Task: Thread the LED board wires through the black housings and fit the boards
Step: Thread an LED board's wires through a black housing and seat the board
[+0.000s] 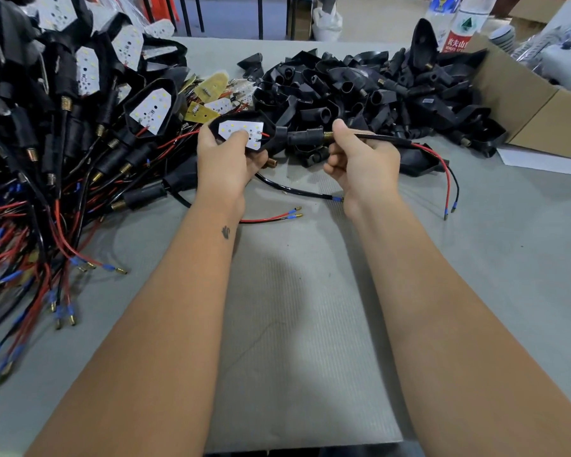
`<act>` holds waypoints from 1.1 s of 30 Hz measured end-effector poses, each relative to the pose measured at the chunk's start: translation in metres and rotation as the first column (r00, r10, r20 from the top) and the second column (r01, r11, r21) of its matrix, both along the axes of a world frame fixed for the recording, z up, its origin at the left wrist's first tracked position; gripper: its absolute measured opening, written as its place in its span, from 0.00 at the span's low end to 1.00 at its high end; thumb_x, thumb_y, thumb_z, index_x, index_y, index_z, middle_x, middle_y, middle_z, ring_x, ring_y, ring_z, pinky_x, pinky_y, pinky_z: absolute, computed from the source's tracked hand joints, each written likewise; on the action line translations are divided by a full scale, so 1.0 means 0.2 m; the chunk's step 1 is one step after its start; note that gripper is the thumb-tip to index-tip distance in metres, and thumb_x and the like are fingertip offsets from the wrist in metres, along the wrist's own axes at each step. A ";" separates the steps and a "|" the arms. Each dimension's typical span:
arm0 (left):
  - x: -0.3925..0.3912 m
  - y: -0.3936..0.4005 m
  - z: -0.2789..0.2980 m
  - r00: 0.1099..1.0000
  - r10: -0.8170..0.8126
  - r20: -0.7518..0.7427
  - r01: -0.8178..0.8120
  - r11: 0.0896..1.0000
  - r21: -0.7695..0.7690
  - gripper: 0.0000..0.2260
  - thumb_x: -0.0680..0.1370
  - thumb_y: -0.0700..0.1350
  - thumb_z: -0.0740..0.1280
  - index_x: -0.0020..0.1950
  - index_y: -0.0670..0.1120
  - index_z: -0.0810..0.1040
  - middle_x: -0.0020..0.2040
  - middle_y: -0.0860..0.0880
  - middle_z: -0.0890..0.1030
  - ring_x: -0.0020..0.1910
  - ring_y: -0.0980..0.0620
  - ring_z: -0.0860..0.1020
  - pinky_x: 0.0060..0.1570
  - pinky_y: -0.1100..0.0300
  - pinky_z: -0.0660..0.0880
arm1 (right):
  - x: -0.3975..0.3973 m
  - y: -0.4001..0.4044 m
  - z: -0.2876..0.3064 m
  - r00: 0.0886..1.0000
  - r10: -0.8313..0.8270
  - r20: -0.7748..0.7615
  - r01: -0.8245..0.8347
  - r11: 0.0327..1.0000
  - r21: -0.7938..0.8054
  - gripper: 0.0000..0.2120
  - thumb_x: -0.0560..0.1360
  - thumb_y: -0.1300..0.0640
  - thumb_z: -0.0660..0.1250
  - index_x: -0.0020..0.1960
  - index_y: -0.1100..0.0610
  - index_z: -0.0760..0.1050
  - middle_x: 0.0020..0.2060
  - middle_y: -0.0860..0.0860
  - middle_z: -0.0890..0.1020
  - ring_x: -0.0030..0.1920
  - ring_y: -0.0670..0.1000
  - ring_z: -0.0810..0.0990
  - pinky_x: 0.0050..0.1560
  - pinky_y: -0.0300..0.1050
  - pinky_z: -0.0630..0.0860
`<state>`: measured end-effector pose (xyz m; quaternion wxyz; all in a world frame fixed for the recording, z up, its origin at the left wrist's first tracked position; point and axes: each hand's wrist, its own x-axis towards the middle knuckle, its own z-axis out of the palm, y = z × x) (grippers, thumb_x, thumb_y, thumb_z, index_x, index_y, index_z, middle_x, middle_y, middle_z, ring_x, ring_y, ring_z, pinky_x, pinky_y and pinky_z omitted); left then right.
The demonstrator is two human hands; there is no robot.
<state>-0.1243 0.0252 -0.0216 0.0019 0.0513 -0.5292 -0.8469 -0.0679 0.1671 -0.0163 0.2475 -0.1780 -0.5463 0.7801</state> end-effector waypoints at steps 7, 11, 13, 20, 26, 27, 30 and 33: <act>0.01 0.01 0.01 1.000 -0.003 -0.001 0.003 1.000 0.024 0.09 0.80 0.35 0.63 0.59 0.43 0.72 0.51 0.44 0.80 0.38 0.51 0.82 0.39 0.62 0.79 | 0.02 -0.02 0.02 0.997 -0.004 -0.077 0.005 1.000 0.013 0.06 0.76 0.65 0.69 0.43 0.59 0.73 0.31 0.54 0.76 0.26 0.47 0.72 0.31 0.41 0.75; 0.03 -0.02 0.05 0.999 -0.011 0.054 0.005 0.994 0.113 0.01 0.80 0.37 0.65 0.49 0.40 0.74 0.46 0.44 0.79 0.33 0.52 0.82 0.37 0.63 0.79 | 0.04 -0.04 0.06 0.979 -0.049 -0.199 0.090 0.974 0.206 0.09 0.75 0.66 0.69 0.41 0.57 0.70 0.30 0.53 0.76 0.26 0.49 0.73 0.29 0.44 0.74; 0.02 -0.07 0.10 1.000 0.006 0.027 -0.009 0.996 0.086 0.03 0.80 0.38 0.66 0.47 0.42 0.74 0.44 0.45 0.79 0.32 0.53 0.81 0.37 0.63 0.79 | 0.05 -0.07 0.08 0.959 -0.047 -0.279 0.175 0.874 0.453 0.10 0.75 0.63 0.69 0.40 0.55 0.70 0.31 0.50 0.76 0.30 0.51 0.75 0.33 0.47 0.75; -0.04 -0.41 0.31 0.986 0.120 -0.118 -0.147 0.954 -0.262 0.01 0.79 0.44 0.67 0.49 0.50 0.76 0.42 0.50 0.77 0.29 0.58 0.75 0.28 0.65 0.74 | 0.15 -0.39 0.05 0.882 0.347 -0.318 0.263 0.199 0.944 0.03 0.77 0.58 0.68 0.45 0.57 0.76 0.37 0.50 0.78 0.39 0.52 0.77 0.36 0.48 0.74; -0.09 -0.78 0.46 0.953 0.177 -0.247 -0.282 0.819 -0.499 0.08 0.76 0.46 0.71 0.45 0.54 0.73 0.43 0.52 0.77 0.34 0.58 0.77 0.26 0.66 0.74 | 0.08 -0.74 0.12 0.780 0.596 -0.193 0.304 -0.092 0.948 0.04 0.76 0.58 0.69 0.48 0.57 0.79 0.40 0.52 0.78 0.42 0.56 0.79 0.30 0.47 0.73; -0.11 -0.83 0.50 0.944 0.186 -0.274 -0.307 0.803 -0.511 0.08 0.76 0.46 0.71 0.45 0.54 0.73 0.45 0.50 0.78 0.35 0.56 0.77 0.26 0.66 0.74 | 0.06 -0.80 0.15 0.769 0.609 -0.194 0.300 -0.076 0.951 0.03 0.75 0.59 0.69 0.48 0.58 0.79 0.40 0.52 0.78 0.42 0.57 0.79 0.31 0.47 0.73; -0.18 -0.95 0.63 0.902 0.201 -0.381 -0.399 0.726 -0.560 0.07 0.74 0.46 0.72 0.48 0.52 0.75 0.48 0.49 0.79 0.39 0.54 0.77 0.31 0.62 0.75 | -0.03 -0.96 0.26 0.777 0.600 -0.192 0.277 -0.051 0.960 0.05 0.75 0.58 0.68 0.49 0.58 0.78 0.41 0.52 0.79 0.44 0.57 0.79 0.35 0.48 0.75; -0.27 -1.02 0.79 0.826 0.248 -0.506 -0.531 0.643 -0.551 0.08 0.72 0.44 0.72 0.49 0.50 0.77 0.42 0.53 0.79 0.40 0.55 0.77 0.41 0.59 0.76 | -0.15 -1.08 0.39 0.813 0.556 -0.174 0.198 0.017 0.980 0.08 0.76 0.57 0.66 0.55 0.56 0.78 0.48 0.51 0.80 0.50 0.55 0.78 0.42 0.49 0.75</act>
